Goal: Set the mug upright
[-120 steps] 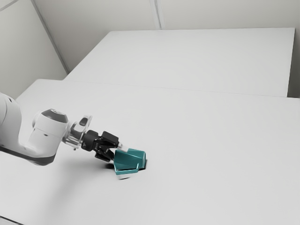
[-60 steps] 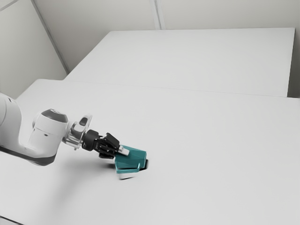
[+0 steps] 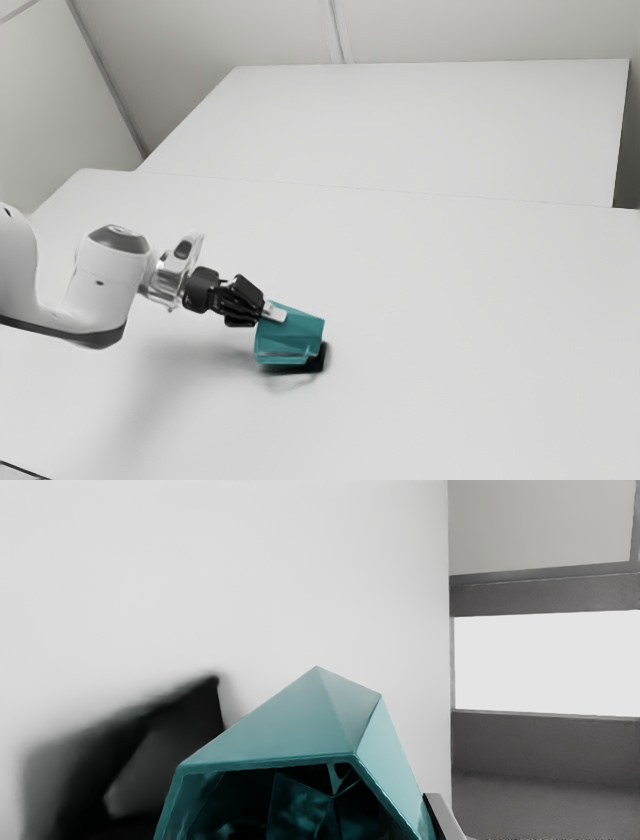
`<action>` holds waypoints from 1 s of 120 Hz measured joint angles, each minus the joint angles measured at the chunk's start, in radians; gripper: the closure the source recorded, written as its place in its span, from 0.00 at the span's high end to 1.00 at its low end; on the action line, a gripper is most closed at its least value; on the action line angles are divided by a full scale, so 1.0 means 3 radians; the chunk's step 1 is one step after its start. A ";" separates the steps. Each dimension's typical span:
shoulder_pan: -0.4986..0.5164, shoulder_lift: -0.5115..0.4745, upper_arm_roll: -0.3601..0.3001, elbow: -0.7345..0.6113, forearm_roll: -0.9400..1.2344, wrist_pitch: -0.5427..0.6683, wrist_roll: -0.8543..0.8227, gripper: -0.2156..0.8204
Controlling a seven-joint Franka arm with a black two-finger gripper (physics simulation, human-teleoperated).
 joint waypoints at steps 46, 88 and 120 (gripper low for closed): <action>-0.0060 -0.0371 -0.0107 0.0026 0.0204 0.0387 -0.0083 0.06; -0.0016 -0.0447 -0.0257 0.0442 0.1381 0.0851 -0.0411 0.06; 0.0133 -0.0336 -0.0575 0.0773 0.2366 0.1052 -0.0776 0.06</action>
